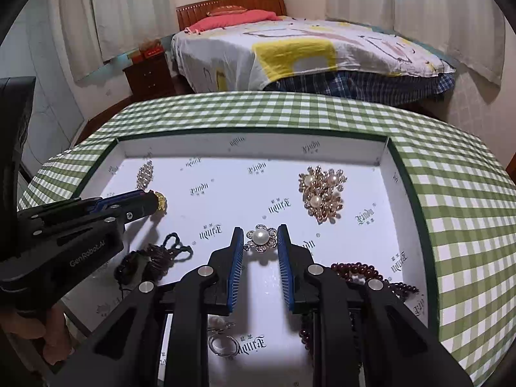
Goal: Organize jewelry
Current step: 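Carry both brooches into the green box and open both tools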
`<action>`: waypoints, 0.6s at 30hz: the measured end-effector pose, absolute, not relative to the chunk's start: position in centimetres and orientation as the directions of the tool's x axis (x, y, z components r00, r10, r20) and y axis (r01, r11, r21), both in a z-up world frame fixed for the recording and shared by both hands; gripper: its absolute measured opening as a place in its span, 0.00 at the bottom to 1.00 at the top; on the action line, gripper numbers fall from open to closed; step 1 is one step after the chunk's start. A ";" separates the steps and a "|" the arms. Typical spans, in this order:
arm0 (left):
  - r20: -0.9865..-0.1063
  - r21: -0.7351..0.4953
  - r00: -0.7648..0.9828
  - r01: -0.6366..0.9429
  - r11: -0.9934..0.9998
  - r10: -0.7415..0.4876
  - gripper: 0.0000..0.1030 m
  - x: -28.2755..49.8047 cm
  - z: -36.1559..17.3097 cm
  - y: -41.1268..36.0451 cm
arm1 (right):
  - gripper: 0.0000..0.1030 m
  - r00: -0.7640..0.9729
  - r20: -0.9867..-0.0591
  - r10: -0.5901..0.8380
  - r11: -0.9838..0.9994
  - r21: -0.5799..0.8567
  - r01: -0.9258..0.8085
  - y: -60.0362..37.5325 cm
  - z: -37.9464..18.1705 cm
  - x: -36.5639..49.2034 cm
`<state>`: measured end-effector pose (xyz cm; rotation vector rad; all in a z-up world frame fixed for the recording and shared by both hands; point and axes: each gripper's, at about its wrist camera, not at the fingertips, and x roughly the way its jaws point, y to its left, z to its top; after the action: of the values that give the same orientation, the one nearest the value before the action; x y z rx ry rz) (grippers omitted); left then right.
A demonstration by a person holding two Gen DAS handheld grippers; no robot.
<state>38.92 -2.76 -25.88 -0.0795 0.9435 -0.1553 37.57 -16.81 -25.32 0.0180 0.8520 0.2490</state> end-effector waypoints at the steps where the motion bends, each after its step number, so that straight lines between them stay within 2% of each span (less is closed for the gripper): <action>1: -0.800 -0.136 0.576 0.097 0.986 -0.166 0.11 39.0 -25.9 -2.8 | 0.22 0.629 -0.746 0.221 0.971 0.111 -0.210 -16.8 -25.5 37.6; 5: -0.808 -0.136 0.565 0.095 0.986 -0.166 0.11 39.2 -26.2 -2.8 | 0.22 0.617 -0.756 0.221 0.971 0.112 -0.210 -16.8 -25.9 37.7; 9: -0.809 -0.132 0.566 0.091 0.987 -0.160 0.23 39.2 -26.2 -2.6 | 0.24 0.615 -0.756 0.224 0.970 0.113 -0.214 -16.7 -26.1 37.5; 11: -0.806 -0.149 0.567 0.083 0.985 -0.169 0.29 39.1 -26.1 -2.3 | 0.35 0.619 -0.752 0.226 0.970 0.115 -0.213 -16.8 -26.0 37.4; 12: -0.804 -0.151 0.570 0.080 0.985 -0.170 0.31 39.1 -26.1 -2.2 | 0.36 0.623 -0.749 0.226 0.970 0.115 -0.214 -16.8 -25.9 37.3; 18: -0.778 -0.155 0.606 0.071 0.985 -0.166 0.46 38.3 -24.8 -1.9 | 0.37 0.650 -0.726 0.224 0.971 0.107 -0.215 -16.9 -25.0 36.8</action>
<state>38.31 -1.86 -24.83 -0.1126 0.9099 -0.1373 36.76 -16.86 -24.99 0.0114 0.8266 0.2489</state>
